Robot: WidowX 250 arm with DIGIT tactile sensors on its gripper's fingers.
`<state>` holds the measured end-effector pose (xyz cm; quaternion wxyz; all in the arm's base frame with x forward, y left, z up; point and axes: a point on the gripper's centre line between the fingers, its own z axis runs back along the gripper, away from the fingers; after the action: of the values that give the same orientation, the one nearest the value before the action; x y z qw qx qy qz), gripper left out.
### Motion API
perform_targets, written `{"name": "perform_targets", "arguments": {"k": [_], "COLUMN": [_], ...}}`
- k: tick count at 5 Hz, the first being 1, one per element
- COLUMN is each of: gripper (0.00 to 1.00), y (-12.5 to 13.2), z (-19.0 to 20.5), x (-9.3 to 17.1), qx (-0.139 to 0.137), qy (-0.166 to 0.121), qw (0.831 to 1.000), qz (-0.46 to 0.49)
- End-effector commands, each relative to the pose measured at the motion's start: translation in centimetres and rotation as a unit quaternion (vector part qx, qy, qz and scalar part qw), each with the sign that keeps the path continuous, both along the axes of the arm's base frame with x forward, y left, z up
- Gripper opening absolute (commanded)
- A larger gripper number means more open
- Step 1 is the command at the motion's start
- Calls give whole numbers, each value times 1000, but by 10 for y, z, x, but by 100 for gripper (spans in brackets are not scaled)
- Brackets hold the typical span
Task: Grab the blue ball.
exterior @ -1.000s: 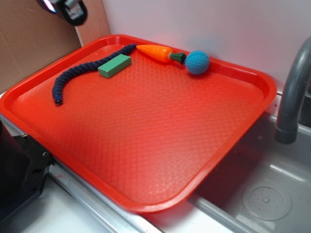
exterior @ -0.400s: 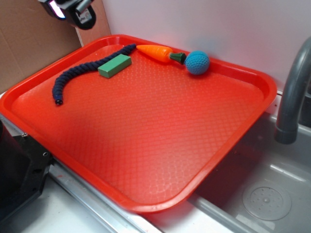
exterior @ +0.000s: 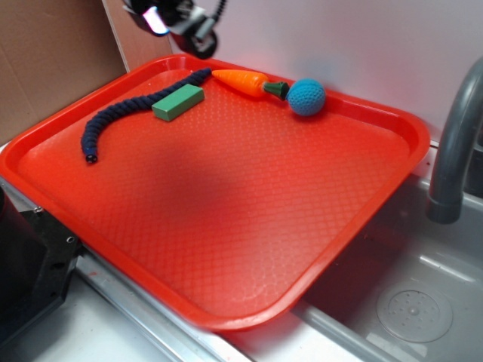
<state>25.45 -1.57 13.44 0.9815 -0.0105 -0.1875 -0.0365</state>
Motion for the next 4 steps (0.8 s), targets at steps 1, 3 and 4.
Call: {"name": "perform_targets", "arguments": {"k": [1,3,4], "gripper": [100,100,100], "y": [-15,-32,-48], "z": [-26,-45,-62], "x": [52,82,93], "qx": [53,65,81], "qy": [-31,-33,-18], "qw": [996,989,986], "qz": [-63,-127,-142]}}
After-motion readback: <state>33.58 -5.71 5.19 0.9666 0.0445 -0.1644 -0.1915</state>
